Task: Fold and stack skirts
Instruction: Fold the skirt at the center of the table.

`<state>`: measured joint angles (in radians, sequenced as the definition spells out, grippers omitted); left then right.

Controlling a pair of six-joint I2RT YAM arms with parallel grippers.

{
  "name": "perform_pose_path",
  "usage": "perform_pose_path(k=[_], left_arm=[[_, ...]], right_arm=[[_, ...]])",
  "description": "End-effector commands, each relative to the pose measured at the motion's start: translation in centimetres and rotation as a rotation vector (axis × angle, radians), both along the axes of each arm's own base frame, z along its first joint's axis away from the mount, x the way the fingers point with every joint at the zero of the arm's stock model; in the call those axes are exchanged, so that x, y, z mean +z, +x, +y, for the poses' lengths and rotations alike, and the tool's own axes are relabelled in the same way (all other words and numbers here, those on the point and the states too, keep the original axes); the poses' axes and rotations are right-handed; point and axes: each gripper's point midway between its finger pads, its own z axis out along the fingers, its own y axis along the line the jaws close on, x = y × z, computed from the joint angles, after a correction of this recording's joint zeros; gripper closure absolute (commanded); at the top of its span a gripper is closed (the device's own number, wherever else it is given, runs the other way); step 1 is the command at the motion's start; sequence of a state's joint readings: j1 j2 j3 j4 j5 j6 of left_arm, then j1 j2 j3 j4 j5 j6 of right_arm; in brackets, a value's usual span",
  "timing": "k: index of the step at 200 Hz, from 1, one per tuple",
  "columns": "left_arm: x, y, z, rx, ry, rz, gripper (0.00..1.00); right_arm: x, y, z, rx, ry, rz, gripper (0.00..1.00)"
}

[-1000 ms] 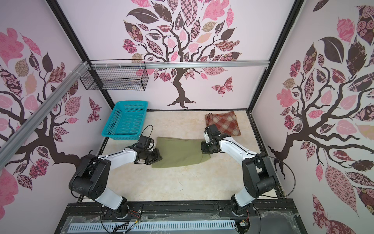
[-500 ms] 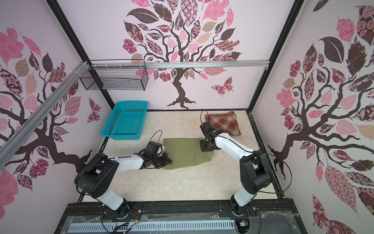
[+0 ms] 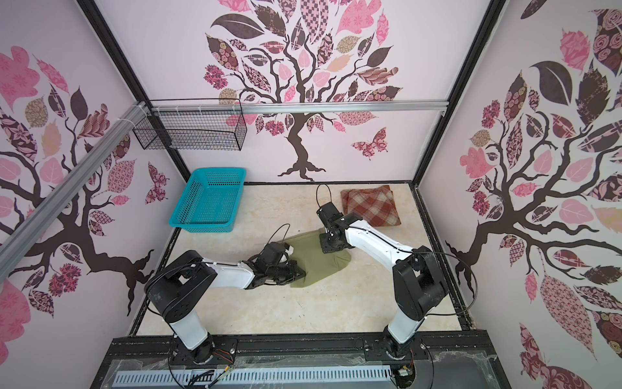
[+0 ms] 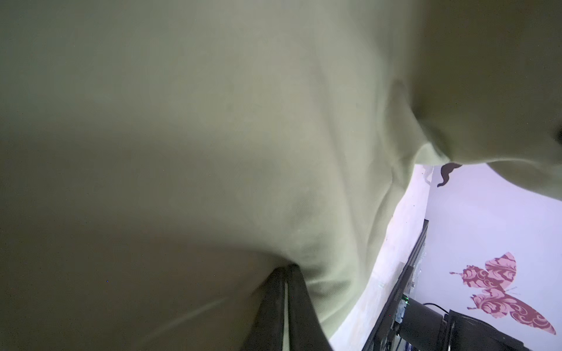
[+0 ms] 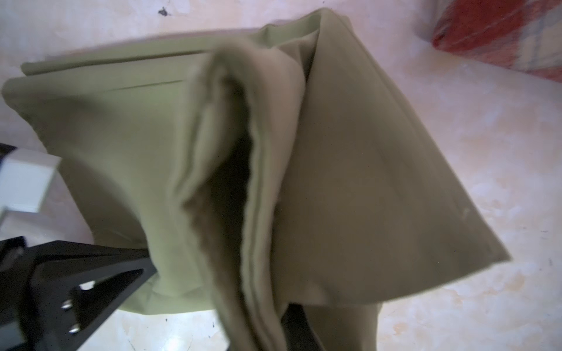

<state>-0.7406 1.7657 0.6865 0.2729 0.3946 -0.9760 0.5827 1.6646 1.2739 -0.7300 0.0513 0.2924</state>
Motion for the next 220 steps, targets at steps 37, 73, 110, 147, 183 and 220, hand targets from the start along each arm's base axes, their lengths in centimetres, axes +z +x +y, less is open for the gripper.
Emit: perform_pose_path(k=[37, 73, 110, 147, 183, 220], left_arm=[[0.1, -2.7, 3.3, 0.026, 0.154, 0.066, 0.9], [4.8, -2.8, 5.3, 0.036, 0.173, -0.013, 0.88], [6.3, -1.1, 8.4, 0.091, 0.205, -0.063, 0.86], [4.7, 0.6, 9.3, 0.102, 0.24, -0.083, 0.87], [3.4, 1.8, 7.9, 0.071, 0.23, -0.093, 0.88], [2.4, 2.2, 7.5, 0.048, 0.243, -0.084, 0.88]], right_arm=[[-1.7, -1.3, 0.7, -0.011, 0.032, 0.02, 1.0], [-2.6, -1.6, 0.3, -0.012, 0.02, 0.025, 1.0], [-2.7, -1.5, 0.4, -0.009, 0.026, 0.016, 1.0], [-1.8, -1.3, 0.7, -0.007, 0.045, 0.004, 1.0], [-1.1, -1.2, 0.8, -0.009, 0.046, 0.0, 1.0], [0.0, -1.2, 1.1, -0.01, 0.035, -0.015, 1.0]])
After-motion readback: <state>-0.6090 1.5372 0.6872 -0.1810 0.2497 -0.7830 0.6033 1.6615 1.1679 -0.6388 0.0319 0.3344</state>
